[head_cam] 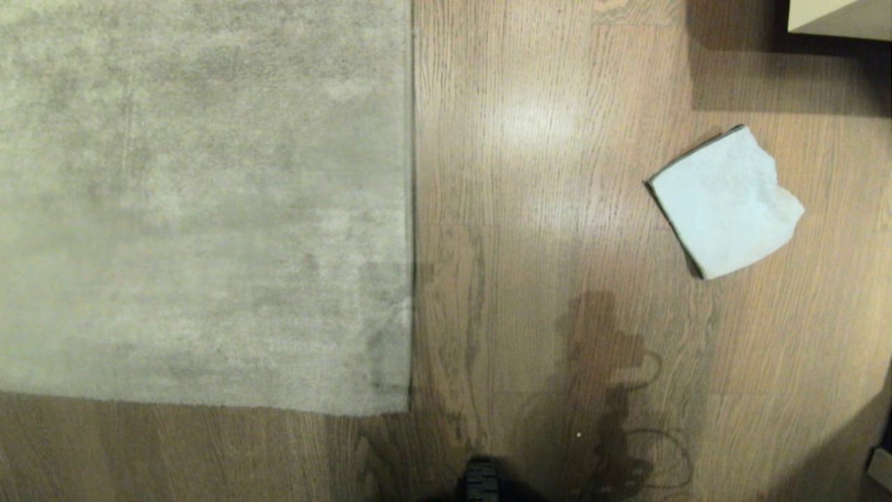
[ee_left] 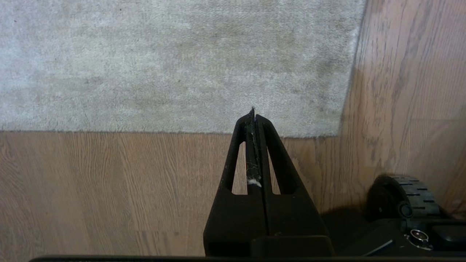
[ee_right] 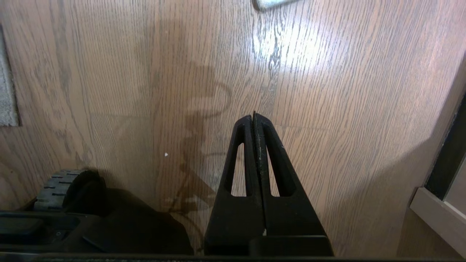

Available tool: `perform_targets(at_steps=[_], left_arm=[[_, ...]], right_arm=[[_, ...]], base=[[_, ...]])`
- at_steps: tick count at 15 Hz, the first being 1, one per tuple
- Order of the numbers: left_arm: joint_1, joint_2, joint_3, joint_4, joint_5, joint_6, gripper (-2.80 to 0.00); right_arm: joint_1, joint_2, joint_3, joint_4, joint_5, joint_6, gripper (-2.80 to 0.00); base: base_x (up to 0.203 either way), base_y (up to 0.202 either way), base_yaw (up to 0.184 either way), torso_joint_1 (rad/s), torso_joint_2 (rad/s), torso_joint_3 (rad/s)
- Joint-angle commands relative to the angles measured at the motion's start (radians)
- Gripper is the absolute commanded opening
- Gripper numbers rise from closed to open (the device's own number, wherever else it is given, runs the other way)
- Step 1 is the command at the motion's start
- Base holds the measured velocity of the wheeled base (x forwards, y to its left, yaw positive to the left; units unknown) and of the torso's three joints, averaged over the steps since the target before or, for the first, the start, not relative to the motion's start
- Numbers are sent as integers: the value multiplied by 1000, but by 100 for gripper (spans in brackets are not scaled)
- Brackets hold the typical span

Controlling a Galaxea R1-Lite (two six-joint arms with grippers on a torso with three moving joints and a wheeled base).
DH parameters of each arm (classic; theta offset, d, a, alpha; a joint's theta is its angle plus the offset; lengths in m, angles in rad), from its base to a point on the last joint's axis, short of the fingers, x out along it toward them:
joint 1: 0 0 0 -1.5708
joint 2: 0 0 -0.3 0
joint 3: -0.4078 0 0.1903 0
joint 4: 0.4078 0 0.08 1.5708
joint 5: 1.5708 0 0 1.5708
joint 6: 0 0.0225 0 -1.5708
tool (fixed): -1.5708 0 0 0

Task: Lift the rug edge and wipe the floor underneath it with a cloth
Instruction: Pick up the rag

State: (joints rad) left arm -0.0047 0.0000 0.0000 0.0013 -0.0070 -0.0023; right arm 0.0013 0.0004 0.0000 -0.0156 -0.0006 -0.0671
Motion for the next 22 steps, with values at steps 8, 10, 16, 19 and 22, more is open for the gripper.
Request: perform_targets(at_steps=[8,10,16,19,22], left_arm=[[0,0,0,-1,1,0,-280],[0,0,0,0,-1,0,-280],[0,0,0,0,-1,-1,-280],[0,0,0,0,1,-1,-280],[0,0,0,0,1,-1,-280]], right_arm=[[19,238,-139,-57,35,4,-280],[32,370,-181,-111,37,3,-280],[42,838,-238,-439,126,-28,-280],[43,1037,-277,-599,160,-47,-280],[41,1177,-320,-733,212,-30,0]], base=[[0,0,0,0,0,0],[0,0,0,0,0,0],[0,0,0,0,0,0],[0,0,0,0,0,0],[0,0,0,0,0,0]])
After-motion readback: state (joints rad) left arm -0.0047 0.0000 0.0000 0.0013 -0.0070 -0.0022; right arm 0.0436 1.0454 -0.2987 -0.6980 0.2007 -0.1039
